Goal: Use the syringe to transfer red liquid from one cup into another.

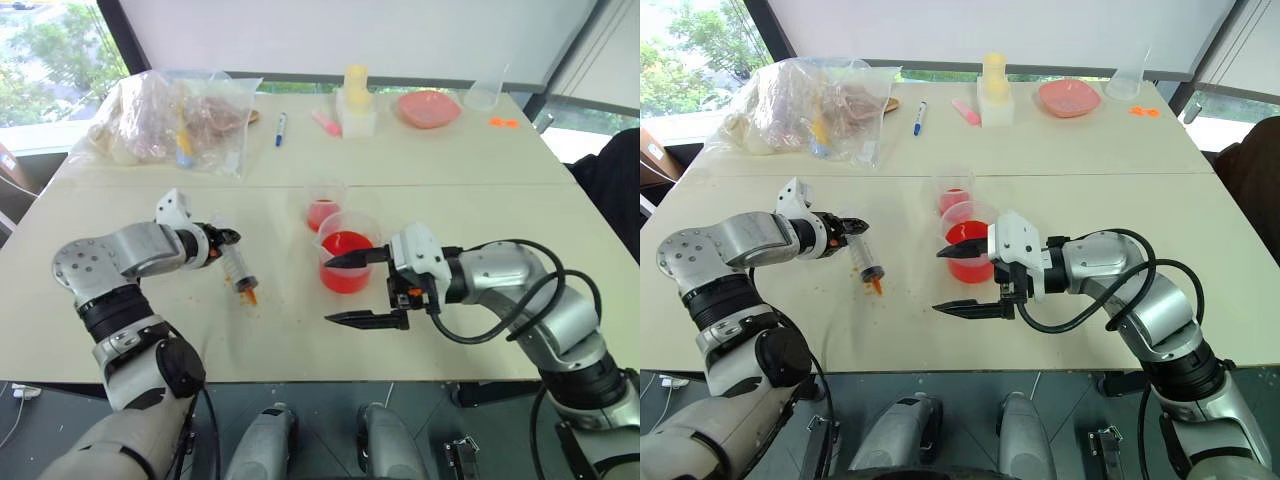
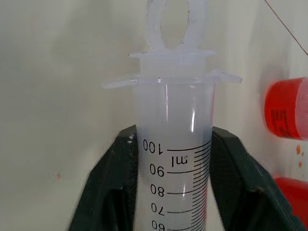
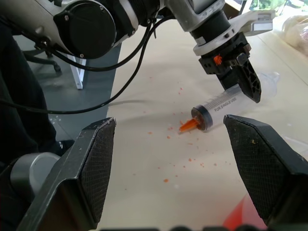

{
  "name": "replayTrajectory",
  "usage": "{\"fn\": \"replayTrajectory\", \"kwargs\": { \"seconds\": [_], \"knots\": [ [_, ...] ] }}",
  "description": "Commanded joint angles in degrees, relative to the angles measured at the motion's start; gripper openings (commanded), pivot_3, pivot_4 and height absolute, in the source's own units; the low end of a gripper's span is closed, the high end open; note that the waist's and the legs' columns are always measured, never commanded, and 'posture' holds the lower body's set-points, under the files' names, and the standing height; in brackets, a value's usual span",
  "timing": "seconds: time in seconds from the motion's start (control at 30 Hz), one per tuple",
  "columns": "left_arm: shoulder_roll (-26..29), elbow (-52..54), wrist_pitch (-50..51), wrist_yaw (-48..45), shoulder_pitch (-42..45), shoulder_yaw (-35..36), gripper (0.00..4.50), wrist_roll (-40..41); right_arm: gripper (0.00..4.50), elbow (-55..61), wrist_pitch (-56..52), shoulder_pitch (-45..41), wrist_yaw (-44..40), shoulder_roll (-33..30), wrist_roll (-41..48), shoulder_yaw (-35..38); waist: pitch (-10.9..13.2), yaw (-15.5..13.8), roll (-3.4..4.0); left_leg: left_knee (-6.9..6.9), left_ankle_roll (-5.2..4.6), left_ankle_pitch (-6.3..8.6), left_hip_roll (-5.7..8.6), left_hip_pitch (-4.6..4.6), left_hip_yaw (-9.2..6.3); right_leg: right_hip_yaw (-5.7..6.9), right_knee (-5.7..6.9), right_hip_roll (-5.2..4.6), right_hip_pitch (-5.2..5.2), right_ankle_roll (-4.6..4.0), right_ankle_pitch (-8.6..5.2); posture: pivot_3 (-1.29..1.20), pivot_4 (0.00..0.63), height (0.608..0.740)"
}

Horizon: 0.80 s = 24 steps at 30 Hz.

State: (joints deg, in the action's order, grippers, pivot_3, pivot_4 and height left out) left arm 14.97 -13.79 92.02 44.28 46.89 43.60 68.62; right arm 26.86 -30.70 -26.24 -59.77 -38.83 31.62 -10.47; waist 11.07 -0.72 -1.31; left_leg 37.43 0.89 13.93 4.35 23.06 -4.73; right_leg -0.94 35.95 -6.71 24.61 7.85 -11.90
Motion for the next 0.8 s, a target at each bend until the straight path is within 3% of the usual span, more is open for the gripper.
{"fn": "replayTrajectory", "kwargs": {
  "seconds": [0.03,0.13,0.27,0.4,0.53,0.7,0.8],
  "knots": [
    [1.0,-1.6,0.5,3.2,1.4,-0.6,3.45,4.2,3.76,1.1,1.0,0.4,0.9,0.7,-0.2,0.8,0.0,0.0,-0.01,0.0,0.0,0.0,0.0,0.0,0.0,0.0,0.0,0.0,0.0,0.0,0.0,0.0,0.15,0.74],
    [1.2,-3.1,0.5,5.6,2.0,-0.2,4.47,5.9,3.76,0.9,1.1,0.9,1.4,0.8,-0.6,1.1,0.0,0.1,-0.01,0.0,0.0,0.0,0.0,0.0,0.0,0.0,0.0,0.01,0.0,0.0,0.0,0.0,0.15,0.74],
    [2.5,-1.0,0.5,3.9,2.0,-1.8,4.47,6.1,3.76,0.4,1.4,2.0,1.7,0.2,-1.2,2.0,0.0,0.2,-0.01,-0.04,0.02,-0.01,-0.01,-0.03,0.01,-0.01,0.0,0.03,0.0,0.0,0.0,0.0,0.15,0.74],
    [9.1,12.5,-4.5,-10.7,-2.5,-15.1,4.47,-2.4,3.76,-0.3,1.7,3.4,2.0,-1.2,-1.7,4.0,0.0,0.2,-0.06,-0.06,0.03,-0.02,0.04,0.01,0.03,-0.01,-0.02,0.06,0.02,-0.01,0.0,0.0,0.15,0.74],
    [15.0,26.2,-20.8,-29.6,-10.2,-22.9,4.47,-10.4,3.76,-0.1,0.9,6.1,2.4,-3.8,-1.2,7.9,0.0,0.1,-0.04,-0.2,0.05,-0.03,-0.04,-0.01,0.08,-0.04,-0.16,0.04,0.02,-0.06,0.01,0.0,0.15,0.74],
    [22.5,34.7,-36.5,-54.7,-21.5,-25.3,4.47,-16.4,3.76,2.0,-1.9,9.8,3.6,-6.4,1.8,13.5,0.0,0.3,-0.02,-0.31,0.05,-0.03,-0.21,0.03,0.12,-0.01,-0.63,0.17,-0.05,-0.37,-0.02,0.0,0.15,0.74],
    [25.7,36.9,-42.9,-63.1,-26.7,-26.2,4.47,-20.0,3.76,3.1,-3.4,11.6,4.3,-7.4,3.6,16.3,0.0,0.2,-0.01,-0.37,0.02,-0.02,-0.26,0.04,0.16,-0.02,-0.75,0.17,-0.05,-0.41,-0.04,0.0,0.15,0.74]
  ]
}}
